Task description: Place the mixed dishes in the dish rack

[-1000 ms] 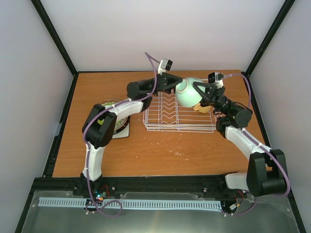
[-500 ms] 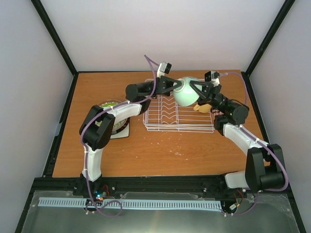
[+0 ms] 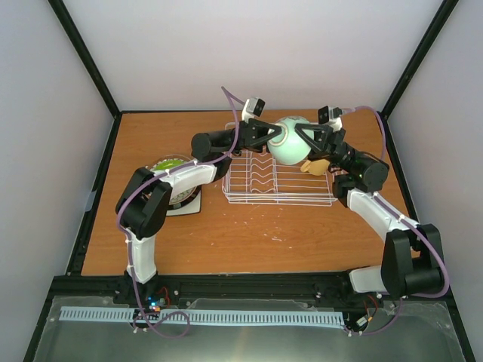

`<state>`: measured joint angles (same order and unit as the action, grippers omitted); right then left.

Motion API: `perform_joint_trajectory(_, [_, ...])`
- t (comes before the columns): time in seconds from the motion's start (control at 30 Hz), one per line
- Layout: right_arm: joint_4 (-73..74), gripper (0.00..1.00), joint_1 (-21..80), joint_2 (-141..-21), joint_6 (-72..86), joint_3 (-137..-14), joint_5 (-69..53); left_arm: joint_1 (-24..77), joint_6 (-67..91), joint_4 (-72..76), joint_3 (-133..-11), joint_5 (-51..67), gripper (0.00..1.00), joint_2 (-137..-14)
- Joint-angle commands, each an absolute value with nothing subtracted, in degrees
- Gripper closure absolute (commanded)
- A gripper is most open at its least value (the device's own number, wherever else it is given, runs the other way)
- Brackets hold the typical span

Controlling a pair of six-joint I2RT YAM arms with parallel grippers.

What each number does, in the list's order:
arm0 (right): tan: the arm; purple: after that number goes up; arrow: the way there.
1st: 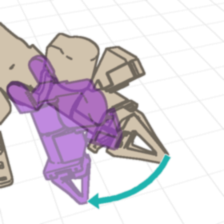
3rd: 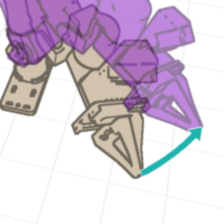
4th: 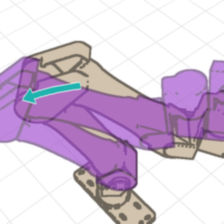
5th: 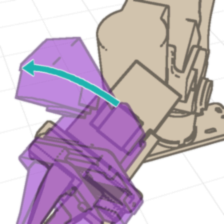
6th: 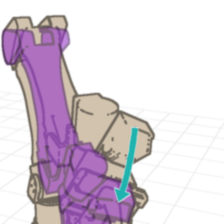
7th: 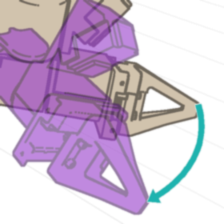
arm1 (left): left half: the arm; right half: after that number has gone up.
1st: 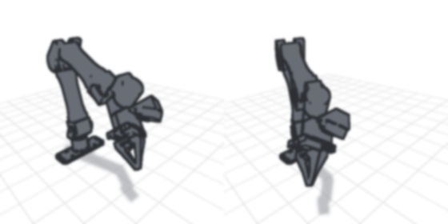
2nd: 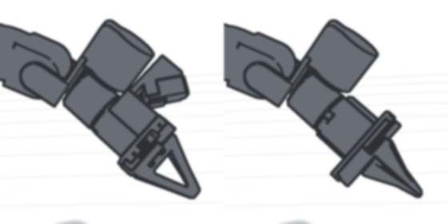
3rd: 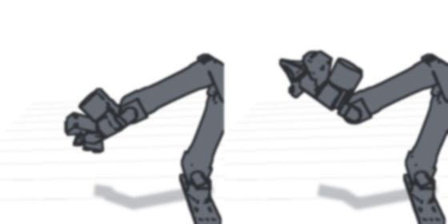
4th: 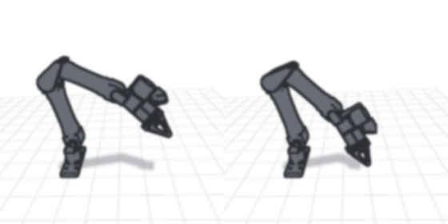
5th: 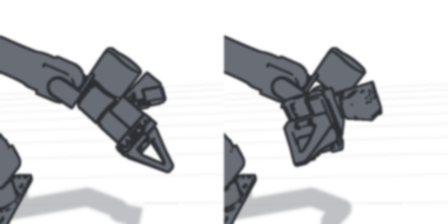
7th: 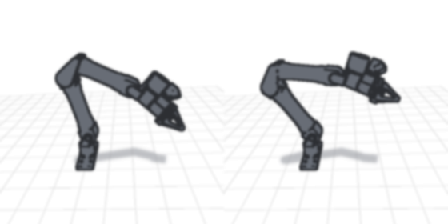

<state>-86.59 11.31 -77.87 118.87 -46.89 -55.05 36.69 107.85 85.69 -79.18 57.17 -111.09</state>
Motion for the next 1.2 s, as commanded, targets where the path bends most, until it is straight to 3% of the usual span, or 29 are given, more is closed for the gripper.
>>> perform_joint_trajectory(0.0, [-96.1, 0.97, 10.5, -80.1, 119.5, -45.9, -50.8, 38.9, 100.7, 105.2, -82.2, 60.7, 0.98, -107.8])
perform_joint_trajectory(0.13, [-96.2, 0.95, 10.5, -80.6, 119.0, -45.5, -51.3, 38.9, 101.4, 105.2, -81.9, 60.4, 0.99, -108.1])
perform_joint_trajectory(0.5, [-96.2, 0.63, 8.8, -81.3, 118.0, -43.3, -53.0, 38.7, 102.8, 105.2, -81.8, 60.2, 0.99, -107.9])
perform_joint_trajectory(0.93, [-96.0, 0.51, 2.4, -79.9, 116.4, -39.9, -57.4, 37.6, 104.6, 105.2, -81.5, 59.4, 0.99, -107.8])
perform_joint_trajectory(1.17, [-95.6, 0.51, -11.1, -76.4, 113.9, -35.7, -64.5, 37.1, 104.6, 103.4, -80.2, 61.7, 0.99, -109.6])
